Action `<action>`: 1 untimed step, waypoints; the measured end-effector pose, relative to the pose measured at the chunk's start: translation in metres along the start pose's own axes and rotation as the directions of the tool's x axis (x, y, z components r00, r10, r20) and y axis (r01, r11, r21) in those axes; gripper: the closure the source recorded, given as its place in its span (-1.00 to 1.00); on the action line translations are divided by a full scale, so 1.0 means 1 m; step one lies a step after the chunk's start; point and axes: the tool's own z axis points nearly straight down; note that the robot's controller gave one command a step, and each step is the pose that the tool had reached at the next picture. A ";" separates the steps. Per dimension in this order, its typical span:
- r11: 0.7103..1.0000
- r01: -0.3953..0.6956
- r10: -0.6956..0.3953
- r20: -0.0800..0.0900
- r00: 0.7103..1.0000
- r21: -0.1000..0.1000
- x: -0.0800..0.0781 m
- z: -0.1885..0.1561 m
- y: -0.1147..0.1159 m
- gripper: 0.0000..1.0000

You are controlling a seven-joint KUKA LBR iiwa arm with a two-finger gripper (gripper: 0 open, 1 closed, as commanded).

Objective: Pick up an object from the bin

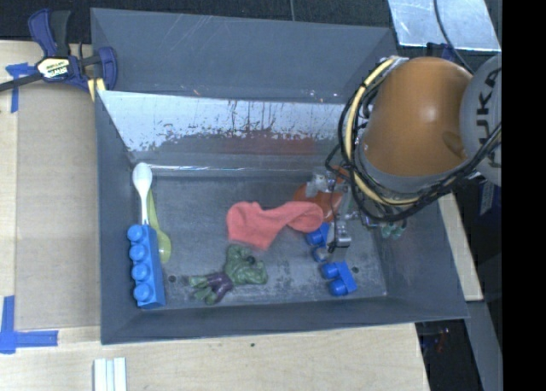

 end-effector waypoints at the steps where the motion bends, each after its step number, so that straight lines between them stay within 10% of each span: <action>1: 1.000 0.000 0.000 0.009 1.000 0.000 -0.002 -0.005 0.000 -1.00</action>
Offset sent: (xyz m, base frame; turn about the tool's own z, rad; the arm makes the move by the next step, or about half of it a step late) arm 0.0703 -0.0255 -0.0485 0.0724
